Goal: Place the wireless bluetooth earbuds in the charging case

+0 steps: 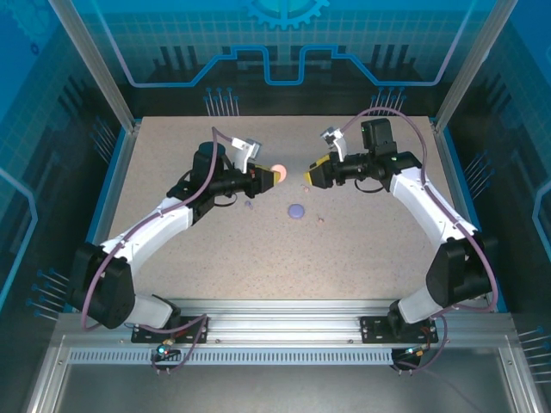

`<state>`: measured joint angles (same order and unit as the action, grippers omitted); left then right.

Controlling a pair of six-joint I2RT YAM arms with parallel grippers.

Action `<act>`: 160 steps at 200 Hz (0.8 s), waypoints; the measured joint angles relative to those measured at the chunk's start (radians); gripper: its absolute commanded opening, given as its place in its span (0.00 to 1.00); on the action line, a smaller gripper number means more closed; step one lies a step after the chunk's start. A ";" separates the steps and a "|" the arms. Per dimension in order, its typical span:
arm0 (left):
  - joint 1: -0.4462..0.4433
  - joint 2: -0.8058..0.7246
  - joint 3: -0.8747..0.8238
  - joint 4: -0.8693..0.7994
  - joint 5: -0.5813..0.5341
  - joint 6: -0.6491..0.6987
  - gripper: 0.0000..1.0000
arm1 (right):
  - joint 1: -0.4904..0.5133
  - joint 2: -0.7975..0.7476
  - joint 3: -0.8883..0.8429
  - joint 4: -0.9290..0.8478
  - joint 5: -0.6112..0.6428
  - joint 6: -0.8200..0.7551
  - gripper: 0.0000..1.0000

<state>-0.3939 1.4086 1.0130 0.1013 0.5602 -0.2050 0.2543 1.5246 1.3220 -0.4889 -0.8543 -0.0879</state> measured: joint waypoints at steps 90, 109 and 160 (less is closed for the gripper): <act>-0.018 -0.032 0.049 -0.032 0.241 0.096 0.20 | 0.031 -0.001 0.106 -0.193 -0.195 -0.174 0.48; -0.027 -0.032 0.055 -0.048 0.259 0.108 0.20 | 0.043 0.019 0.135 -0.216 -0.205 -0.188 0.45; -0.034 -0.032 0.059 -0.066 0.285 0.111 0.20 | 0.086 0.060 0.169 -0.282 -0.208 -0.227 0.39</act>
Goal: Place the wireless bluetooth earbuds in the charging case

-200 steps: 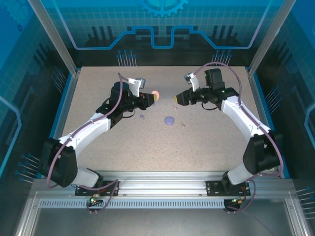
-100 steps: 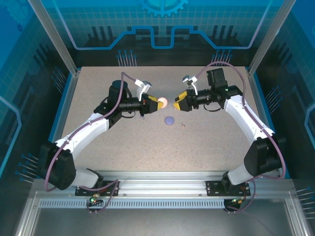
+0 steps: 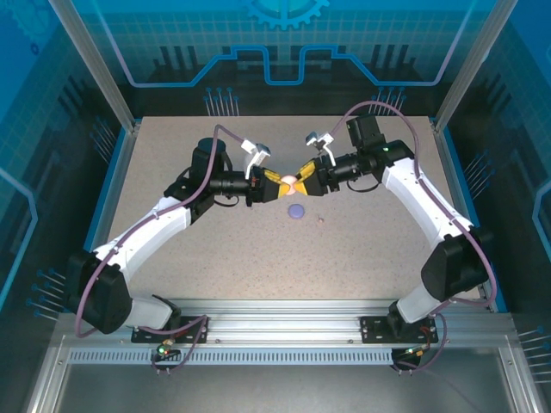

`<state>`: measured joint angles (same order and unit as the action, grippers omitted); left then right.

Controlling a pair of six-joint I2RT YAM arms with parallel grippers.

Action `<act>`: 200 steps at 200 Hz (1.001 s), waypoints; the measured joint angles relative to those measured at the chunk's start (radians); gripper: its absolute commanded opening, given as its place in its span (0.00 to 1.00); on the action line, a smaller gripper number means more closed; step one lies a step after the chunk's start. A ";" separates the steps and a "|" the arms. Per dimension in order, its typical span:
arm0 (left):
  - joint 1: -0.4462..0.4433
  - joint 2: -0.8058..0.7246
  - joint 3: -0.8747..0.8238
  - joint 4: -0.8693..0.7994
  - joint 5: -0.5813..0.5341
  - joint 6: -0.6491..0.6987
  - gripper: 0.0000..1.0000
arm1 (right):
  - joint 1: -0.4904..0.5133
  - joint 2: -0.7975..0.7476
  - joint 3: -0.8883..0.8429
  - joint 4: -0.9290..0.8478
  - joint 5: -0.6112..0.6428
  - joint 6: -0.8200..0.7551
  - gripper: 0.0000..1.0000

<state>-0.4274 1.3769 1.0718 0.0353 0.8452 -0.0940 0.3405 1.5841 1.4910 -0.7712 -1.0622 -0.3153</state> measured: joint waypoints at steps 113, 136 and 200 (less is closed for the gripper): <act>-0.004 0.000 0.011 -0.032 0.017 0.000 0.19 | 0.015 0.023 0.025 -0.055 0.005 -0.046 0.29; -0.004 0.000 0.015 -0.035 0.017 0.000 0.19 | 0.015 0.023 0.032 -0.061 0.006 -0.054 0.26; -0.008 0.000 0.019 -0.015 0.005 -0.028 0.38 | 0.017 0.020 0.035 -0.047 -0.013 -0.043 0.23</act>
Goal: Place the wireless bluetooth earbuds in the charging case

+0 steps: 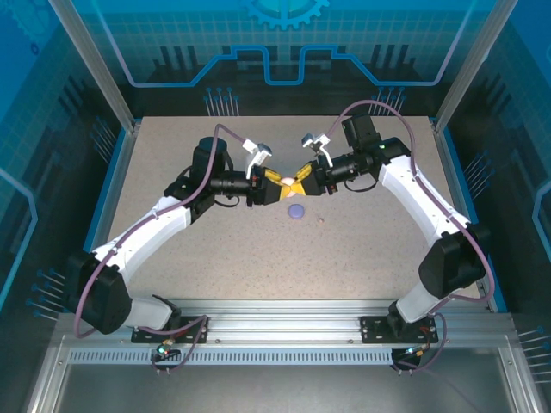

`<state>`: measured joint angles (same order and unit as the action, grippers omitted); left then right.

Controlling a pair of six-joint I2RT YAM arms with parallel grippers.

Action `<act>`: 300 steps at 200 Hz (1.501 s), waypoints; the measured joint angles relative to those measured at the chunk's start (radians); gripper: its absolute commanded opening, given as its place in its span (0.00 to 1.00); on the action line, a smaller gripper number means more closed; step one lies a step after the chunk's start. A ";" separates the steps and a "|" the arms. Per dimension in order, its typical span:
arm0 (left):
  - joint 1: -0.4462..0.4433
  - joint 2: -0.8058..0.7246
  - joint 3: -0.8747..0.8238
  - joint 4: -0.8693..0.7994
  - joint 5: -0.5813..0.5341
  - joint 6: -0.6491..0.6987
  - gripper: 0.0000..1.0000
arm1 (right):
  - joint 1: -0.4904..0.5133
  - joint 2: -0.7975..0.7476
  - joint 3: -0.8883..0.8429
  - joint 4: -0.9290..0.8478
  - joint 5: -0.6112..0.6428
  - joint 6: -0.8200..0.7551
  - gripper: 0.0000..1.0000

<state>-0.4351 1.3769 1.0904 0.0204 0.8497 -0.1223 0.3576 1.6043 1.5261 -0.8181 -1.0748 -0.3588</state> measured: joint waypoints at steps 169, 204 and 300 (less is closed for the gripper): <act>-0.002 -0.001 -0.081 0.307 -0.033 -0.206 0.18 | -0.040 -0.058 -0.067 0.224 -0.027 0.214 0.27; -0.005 -0.011 -0.081 0.295 -0.027 -0.196 0.14 | -0.037 -0.058 -0.046 0.163 -0.036 0.166 0.36; -0.006 -0.019 -0.049 0.201 0.043 -0.147 0.15 | -0.004 -0.035 0.023 0.000 -0.040 0.032 0.35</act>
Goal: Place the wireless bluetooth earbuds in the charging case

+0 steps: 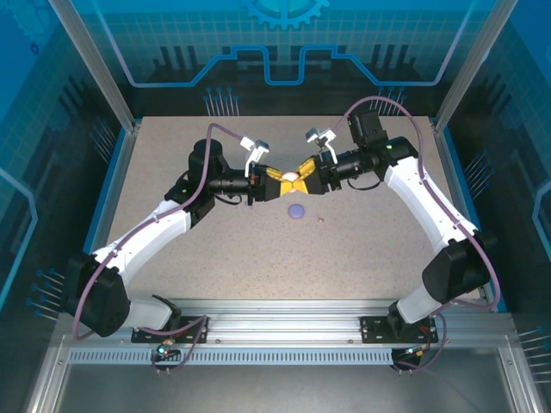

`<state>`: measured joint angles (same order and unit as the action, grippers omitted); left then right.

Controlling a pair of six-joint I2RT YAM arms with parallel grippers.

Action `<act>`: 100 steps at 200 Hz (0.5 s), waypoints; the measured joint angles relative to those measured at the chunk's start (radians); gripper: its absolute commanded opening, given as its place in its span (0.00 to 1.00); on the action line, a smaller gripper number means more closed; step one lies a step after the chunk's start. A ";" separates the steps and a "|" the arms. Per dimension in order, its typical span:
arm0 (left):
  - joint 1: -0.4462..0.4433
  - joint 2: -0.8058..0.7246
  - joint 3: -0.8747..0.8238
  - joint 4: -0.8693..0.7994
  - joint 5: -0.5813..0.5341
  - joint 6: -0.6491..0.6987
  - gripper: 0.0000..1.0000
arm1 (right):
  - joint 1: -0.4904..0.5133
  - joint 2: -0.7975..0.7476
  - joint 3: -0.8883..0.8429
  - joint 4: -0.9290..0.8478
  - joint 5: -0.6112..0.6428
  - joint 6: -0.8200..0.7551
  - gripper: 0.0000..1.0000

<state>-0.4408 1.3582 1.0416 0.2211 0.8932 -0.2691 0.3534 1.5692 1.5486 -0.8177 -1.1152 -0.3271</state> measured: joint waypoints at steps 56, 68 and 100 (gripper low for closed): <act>0.001 0.000 0.002 -0.015 0.024 0.010 0.29 | 0.002 0.008 0.005 -0.015 0.000 -0.006 0.19; 0.001 0.000 0.002 -0.013 0.021 0.013 0.32 | 0.000 0.008 0.004 -0.005 0.000 0.009 0.17; 0.002 0.000 0.001 0.006 0.002 0.006 0.38 | -0.008 0.000 -0.004 0.042 -0.004 0.054 0.16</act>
<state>-0.4393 1.3582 1.0428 0.2268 0.8951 -0.2630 0.3458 1.5692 1.5448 -0.7753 -1.1191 -0.2733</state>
